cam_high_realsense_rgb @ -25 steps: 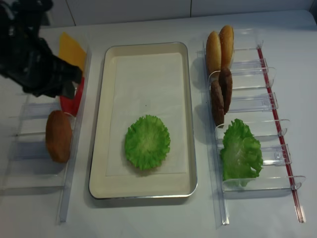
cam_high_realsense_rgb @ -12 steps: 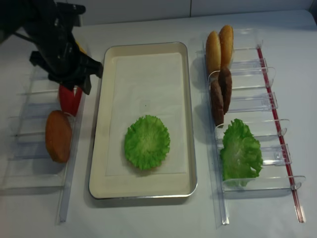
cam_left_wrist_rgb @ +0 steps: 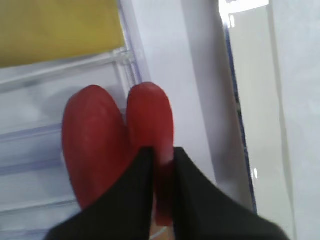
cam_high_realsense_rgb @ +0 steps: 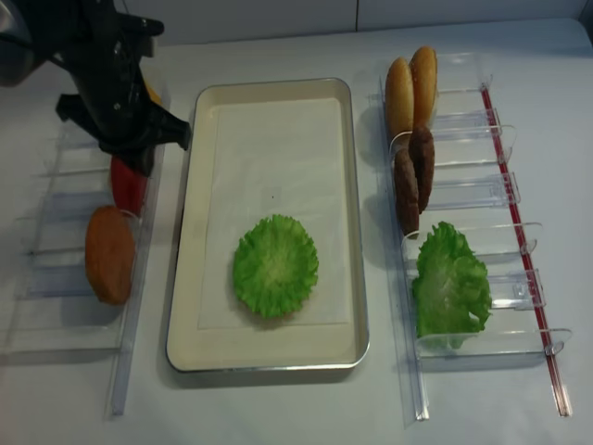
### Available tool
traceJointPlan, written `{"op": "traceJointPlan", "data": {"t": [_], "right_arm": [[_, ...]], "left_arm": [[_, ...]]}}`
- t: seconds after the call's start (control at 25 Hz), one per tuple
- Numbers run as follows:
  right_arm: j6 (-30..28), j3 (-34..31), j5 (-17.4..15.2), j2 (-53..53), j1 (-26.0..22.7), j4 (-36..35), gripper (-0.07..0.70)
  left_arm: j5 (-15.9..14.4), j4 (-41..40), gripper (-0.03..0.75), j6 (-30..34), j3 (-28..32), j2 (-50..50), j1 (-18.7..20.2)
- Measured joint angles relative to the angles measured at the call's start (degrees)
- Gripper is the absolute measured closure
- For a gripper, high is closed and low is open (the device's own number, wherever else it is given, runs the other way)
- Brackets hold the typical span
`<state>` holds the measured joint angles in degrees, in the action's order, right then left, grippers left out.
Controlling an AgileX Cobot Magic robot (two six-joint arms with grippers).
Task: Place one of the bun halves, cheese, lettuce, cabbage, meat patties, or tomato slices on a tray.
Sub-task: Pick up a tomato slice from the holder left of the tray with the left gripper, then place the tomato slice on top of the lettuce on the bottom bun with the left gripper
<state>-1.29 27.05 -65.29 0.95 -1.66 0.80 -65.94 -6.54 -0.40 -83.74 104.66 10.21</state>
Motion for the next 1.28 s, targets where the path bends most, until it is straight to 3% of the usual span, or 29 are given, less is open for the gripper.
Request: {"op": "traceJointPlan", "data": {"t": [0.16,0.28,0.52,0.92,1.04,1.28], "right_arm": [[0.0,0.0,0.0,0.0,0.0,0.0,0.159],[0.0,0.0,0.0,0.0,0.0,0.0,0.159],[0.0,0.0,0.0,0.0,0.0,0.0,0.159],[0.0,0.0,0.0,0.0,0.0,0.0,0.159],[0.0,0.0,0.0,0.0,0.0,0.0,0.159],[0.1,0.0,0.0,0.0,0.0,0.0,0.16]], "left_arm": [[-4.1,-0.4,0.662,0.4,-5.8,0.2,0.0],[-4.1,1.0,0.662,0.7,-9.6,-0.5,0.0],[-4.6,10.6,0.662,2.2,-8.5,-7.9,0.0],[-4.3,20.3,0.662,8.1,16.5,-28.9,0.0],[-0.2,31.0,0.662,13.7,24.7,-33.1,0.0],[8.6,58.8,0.662,32.1,37.5,-31.5,0.0]]}}
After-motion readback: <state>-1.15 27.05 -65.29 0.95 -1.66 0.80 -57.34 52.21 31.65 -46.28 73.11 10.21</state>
